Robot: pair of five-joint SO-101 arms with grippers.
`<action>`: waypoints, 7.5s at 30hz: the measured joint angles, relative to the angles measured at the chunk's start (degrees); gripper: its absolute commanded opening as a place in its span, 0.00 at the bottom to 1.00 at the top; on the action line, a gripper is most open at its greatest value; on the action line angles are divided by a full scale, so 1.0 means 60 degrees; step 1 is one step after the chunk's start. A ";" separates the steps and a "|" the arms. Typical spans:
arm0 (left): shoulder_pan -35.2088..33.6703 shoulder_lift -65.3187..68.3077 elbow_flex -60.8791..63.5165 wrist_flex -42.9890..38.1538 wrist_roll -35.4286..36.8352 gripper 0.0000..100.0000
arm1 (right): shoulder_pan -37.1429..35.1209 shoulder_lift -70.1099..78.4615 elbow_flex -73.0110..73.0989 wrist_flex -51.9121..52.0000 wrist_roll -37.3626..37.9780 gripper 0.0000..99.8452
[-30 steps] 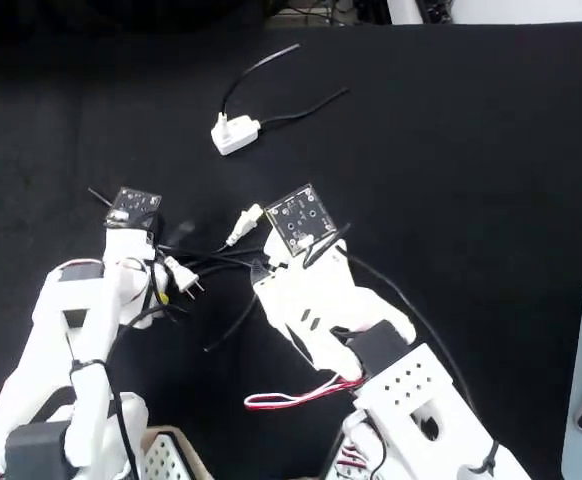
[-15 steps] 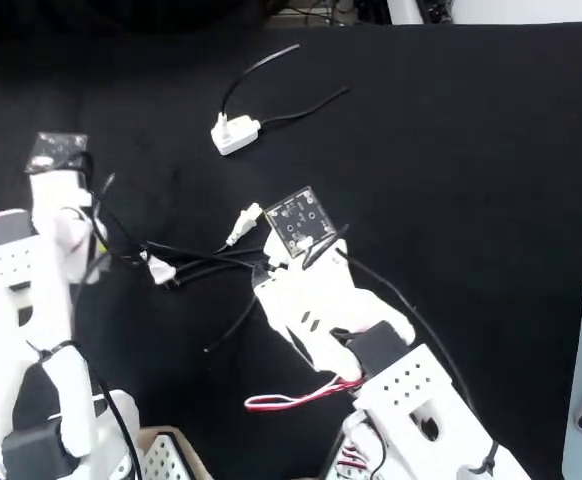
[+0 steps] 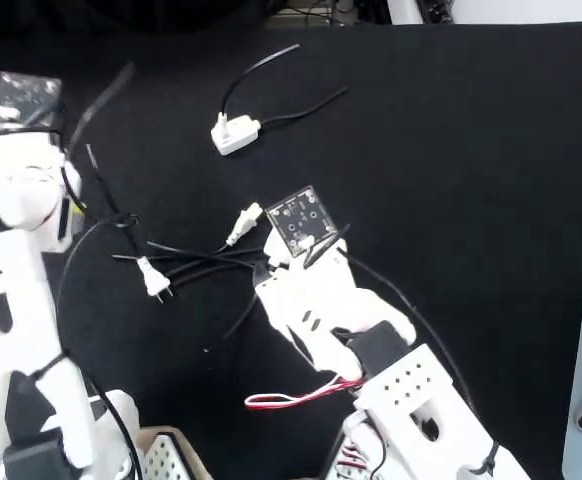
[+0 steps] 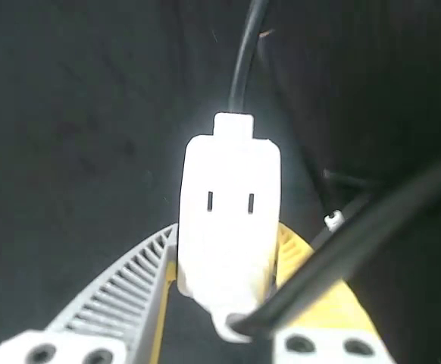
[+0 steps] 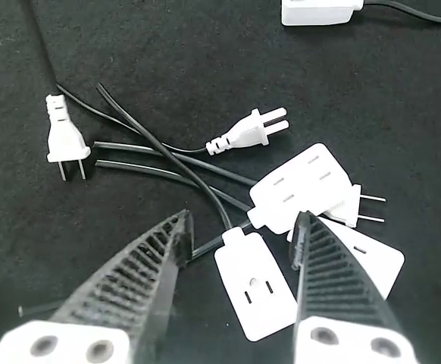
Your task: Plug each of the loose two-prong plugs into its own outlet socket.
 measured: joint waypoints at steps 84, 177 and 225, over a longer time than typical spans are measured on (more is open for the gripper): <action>-0.3648 -0.5377 0.6711 -0.3326 0.4454 0.29 | -0.4015 1.1883 -0.8908 0.0088 -0.1333 0.21; -0.2930 -0.5392 0.8498 -0.3326 0.4747 0.29 | 0.3077 0.6110 -0.1407 0.4571 0.5114 0.02; 0.3341 -0.5392 0.7238 -0.3297 0.4747 0.29 | 0.0381 -0.2227 -0.3648 0.5612 0.2168 0.01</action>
